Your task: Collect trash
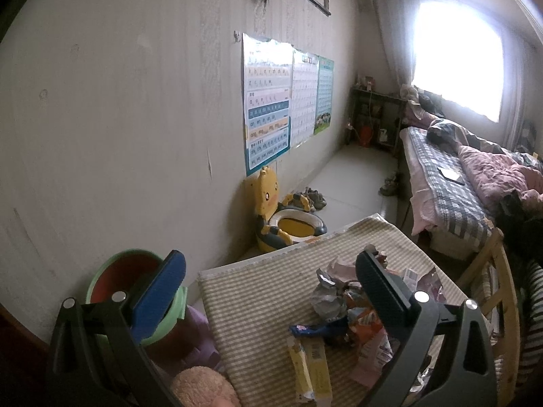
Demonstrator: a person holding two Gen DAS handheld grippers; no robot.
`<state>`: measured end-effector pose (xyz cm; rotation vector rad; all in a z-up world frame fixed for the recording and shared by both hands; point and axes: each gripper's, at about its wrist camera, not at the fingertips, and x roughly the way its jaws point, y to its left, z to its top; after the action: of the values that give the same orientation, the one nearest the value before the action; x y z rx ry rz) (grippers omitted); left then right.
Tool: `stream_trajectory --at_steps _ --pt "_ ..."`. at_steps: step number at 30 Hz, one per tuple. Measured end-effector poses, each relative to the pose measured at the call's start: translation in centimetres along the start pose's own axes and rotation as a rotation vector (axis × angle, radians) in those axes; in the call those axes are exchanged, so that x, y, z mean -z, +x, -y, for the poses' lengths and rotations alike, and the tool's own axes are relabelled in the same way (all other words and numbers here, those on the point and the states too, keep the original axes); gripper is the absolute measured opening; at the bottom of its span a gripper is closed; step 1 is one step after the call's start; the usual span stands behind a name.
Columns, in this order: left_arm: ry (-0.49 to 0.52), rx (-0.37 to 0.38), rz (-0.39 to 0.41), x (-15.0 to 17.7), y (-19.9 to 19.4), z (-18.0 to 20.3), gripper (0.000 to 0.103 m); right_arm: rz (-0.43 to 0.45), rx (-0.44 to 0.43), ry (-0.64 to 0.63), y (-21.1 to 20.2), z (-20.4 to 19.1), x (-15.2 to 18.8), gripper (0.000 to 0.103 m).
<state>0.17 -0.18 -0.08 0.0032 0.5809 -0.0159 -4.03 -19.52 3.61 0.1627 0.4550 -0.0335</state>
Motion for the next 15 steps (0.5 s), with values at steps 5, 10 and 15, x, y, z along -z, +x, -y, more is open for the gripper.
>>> stream_trajectory --at_steps 5,10,15 --pt "0.001 0.000 0.000 0.06 0.02 -0.04 0.095 -0.005 0.001 0.000 0.05 0.05 0.09 0.100" --pt "0.002 0.001 -0.001 0.00 -0.24 0.01 0.095 -0.003 0.002 0.005 -0.03 0.12 0.20 0.100" --pt "0.001 -0.001 -0.001 0.07 0.04 -0.04 0.095 -0.005 -0.004 -0.001 -0.01 0.05 0.04 0.100"
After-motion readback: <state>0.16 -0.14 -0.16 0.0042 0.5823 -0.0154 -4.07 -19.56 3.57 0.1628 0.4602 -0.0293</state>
